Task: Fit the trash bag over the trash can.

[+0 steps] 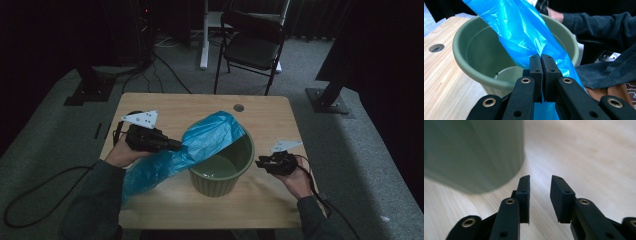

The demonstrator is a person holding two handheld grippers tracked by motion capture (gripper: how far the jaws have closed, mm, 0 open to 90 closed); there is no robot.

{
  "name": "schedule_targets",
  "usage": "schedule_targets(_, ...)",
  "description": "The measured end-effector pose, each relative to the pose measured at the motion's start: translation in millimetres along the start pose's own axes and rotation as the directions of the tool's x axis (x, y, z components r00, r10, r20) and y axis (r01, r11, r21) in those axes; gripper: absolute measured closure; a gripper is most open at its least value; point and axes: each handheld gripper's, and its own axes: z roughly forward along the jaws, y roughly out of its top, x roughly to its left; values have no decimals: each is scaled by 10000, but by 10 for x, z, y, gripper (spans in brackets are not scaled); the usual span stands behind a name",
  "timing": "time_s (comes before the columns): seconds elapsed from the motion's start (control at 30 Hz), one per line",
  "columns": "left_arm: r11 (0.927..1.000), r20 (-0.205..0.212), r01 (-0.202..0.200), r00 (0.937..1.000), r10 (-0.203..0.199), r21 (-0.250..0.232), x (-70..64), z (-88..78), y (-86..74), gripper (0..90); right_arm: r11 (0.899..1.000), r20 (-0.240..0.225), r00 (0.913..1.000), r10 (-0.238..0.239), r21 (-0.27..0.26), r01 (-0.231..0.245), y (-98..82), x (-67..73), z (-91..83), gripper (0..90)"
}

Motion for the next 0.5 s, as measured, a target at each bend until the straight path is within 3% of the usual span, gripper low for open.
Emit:
schedule_targets(0.27, 9996, 117, -60, 9999, 56, 267, -11, 29, 1, 878, 9988, -147, 9998, -127, -465, 120, 276, -27, -225, 750)
schedule_targets(0.5, 9992, 168, 56, 9998, -63, 399, 23, 86, 12, 876, 9924, -135, 9954, -948, -798, 934, 626, 76, -456, 749)
